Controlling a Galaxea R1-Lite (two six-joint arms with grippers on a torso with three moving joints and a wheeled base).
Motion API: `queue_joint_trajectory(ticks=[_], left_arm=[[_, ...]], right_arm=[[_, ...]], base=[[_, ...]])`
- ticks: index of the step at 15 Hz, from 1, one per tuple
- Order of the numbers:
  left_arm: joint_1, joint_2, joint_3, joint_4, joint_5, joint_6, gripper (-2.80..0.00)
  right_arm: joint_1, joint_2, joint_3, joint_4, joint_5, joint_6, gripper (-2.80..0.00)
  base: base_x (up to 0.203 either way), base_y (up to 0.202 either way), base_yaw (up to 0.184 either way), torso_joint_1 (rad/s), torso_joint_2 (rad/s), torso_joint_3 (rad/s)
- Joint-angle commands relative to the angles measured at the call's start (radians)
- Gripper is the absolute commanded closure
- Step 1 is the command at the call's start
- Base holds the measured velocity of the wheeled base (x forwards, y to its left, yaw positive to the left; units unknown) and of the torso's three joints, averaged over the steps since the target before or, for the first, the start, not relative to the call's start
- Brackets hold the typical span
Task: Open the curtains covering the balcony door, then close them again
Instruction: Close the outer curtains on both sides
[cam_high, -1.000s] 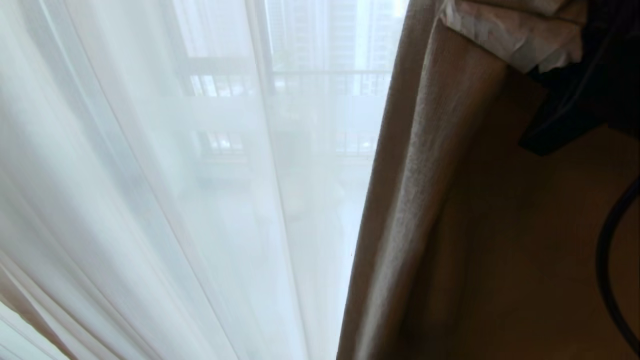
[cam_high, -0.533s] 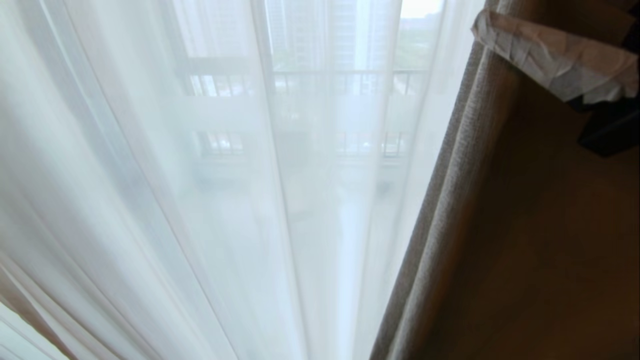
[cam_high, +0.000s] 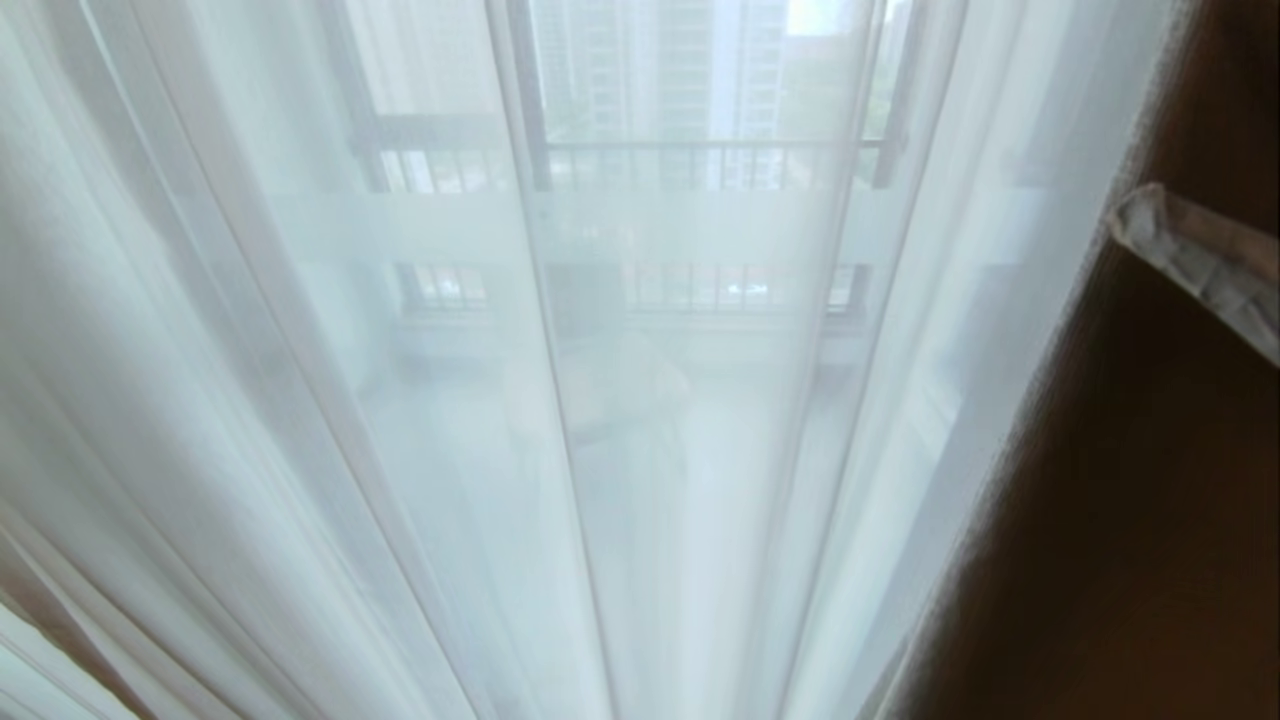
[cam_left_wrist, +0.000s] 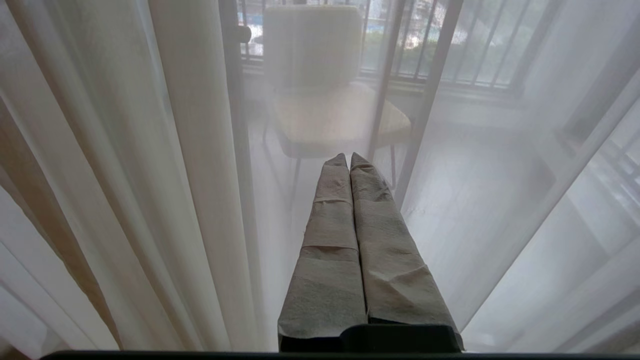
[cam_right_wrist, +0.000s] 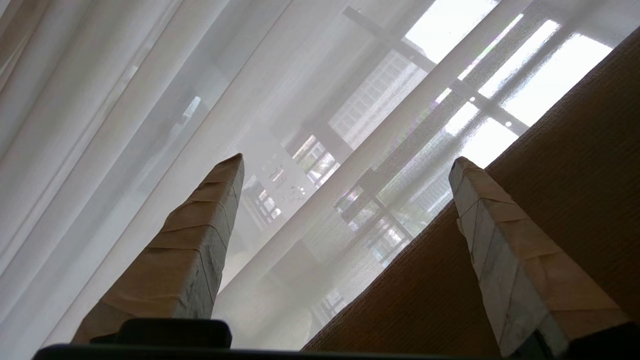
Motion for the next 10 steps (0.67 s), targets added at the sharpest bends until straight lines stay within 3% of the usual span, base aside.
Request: queue_joint_trajectory(ticks=[1, 10], left_arm=[[0.0, 0.0, 0.0, -0.001, 0.001, -0.001, 0.0], [0.0, 0.0, 0.0, -0.001, 0.001, -0.001, 0.0]], right_arm=[[-0.001, -0.139, 0.083, -0.003, 0.001, -0.004, -2.8], [-0.038, -0.416, 0.29, 0.077, 0.004, -0.003, -2.8]], base=[[0.0, 0.0, 0.0, 0.0, 0.0, 0.0], [0.0, 0.0, 0.0, 0.0, 0.0, 0.0]])
